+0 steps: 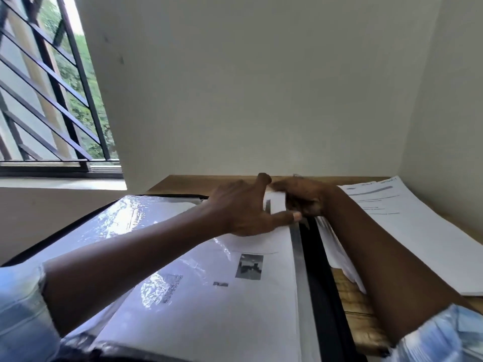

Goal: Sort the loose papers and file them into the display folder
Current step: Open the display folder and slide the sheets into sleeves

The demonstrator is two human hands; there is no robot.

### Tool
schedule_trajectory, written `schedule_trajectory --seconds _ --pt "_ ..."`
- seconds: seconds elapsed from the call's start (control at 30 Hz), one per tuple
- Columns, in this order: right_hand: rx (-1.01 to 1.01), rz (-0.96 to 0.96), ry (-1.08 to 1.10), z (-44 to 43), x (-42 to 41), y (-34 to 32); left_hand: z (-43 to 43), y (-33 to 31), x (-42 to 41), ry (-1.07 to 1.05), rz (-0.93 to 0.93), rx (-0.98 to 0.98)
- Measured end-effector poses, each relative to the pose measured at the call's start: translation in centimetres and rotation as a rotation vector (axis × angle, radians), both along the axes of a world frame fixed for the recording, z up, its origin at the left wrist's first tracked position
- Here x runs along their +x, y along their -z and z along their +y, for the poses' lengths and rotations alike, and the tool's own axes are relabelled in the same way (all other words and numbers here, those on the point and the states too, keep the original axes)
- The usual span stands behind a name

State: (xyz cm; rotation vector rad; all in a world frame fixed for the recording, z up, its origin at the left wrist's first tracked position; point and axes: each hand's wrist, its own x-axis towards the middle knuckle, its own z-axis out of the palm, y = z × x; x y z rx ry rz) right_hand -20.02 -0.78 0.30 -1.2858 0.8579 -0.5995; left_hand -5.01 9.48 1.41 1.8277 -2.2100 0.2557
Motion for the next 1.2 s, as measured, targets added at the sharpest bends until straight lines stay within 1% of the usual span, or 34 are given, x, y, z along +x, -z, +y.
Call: schedule_trajectory --seconds 0.1,0.17,0.2,0.23,0.27,0.3,0.33,0.37,0.4,0.43,0.5,0.6,0.73,0.83,0.97,1.03,1.1,1.13,1.17,1.2 --pt "0.075 -0.222 0.015 1.2 0.5 -1.0 2.0 -1.1 -0.6 -0.033 -0.023 0.020" --pt "0.027 -0.275 0.059 1.7 1.3 -1.1 3.0 -2.9 -0.6 -0.040 0.056 0.104" --pt "-0.091 -0.231 0.115 1.8 1.9 -0.8 3.5 -4.1 -0.4 -0.047 0.093 0.132" --pt "-0.272 -0.126 0.175 1.7 2.4 -0.1 3.8 -5.3 -0.1 -0.057 0.100 0.140" --pt "-0.518 0.063 0.222 1.9 2.8 0.6 3.9 -6.6 0.4 -0.076 0.089 0.127" --pt "-0.813 0.298 0.259 1.9 3.2 1.2 4.2 -8.1 1.3 -0.112 0.066 0.105" --pt "-1.076 0.514 0.256 1.8 3.4 1.9 4.1 -9.5 2.5 -0.143 0.044 0.092" --pt "-1.234 0.607 0.242 1.7 3.8 2.3 4.2 -10.8 4.0 -0.166 0.026 0.093" --pt "-1.297 0.604 0.197 1.5 4.0 2.8 4.3 -12.0 5.5 -0.169 0.032 0.110" --pt "-1.295 0.553 0.141 1.1 4.2 3.4 4.4 -12.9 7.0 -0.175 0.046 0.128" --pt "-1.222 0.523 0.069 0.8 4.8 4.0 4.7 -14.0 9.6 -0.214 0.028 0.156" --pt "-1.147 0.637 -0.023 1.3 5.1 4.2 4.8 -13.9 13.5 -0.343 -0.055 0.156" --pt "-1.042 0.744 -0.156 2.8 5.1 3.5 4.8 -11.3 18.3 -0.585 -0.298 0.119" --pt "-1.008 0.750 -0.190 2.8 5.3 3.8 4.3 -7.3 21.2 -0.635 -0.350 0.120" --pt "-0.964 0.763 -0.191 2.5 5.3 4.2 4.0 -1.1 23.9 -0.675 -0.301 0.239" --pt "-0.930 0.766 -0.195 2.4 5.4 4.1 4.2 1.1 23.8 -0.708 -0.278 0.279" --pt "-0.918 0.771 -0.203 2.5 5.6 3.8 4.3 2.1 22.6 -0.699 -0.298 0.199" --pt "-0.916 0.779 -0.206 2.5 5.7 3.7 4.2 2.3 21.8 -0.642 -0.272 0.141" --pt "-0.916 0.781 -0.206 2.4 5.7 3.7 4.2 2.2 20.7 -0.539 -0.200 0.090" --pt "-0.907 0.782 -0.207 2.4 5.8 3.7 4.2 2.3 19.6 -0.415 -0.097 0.084"
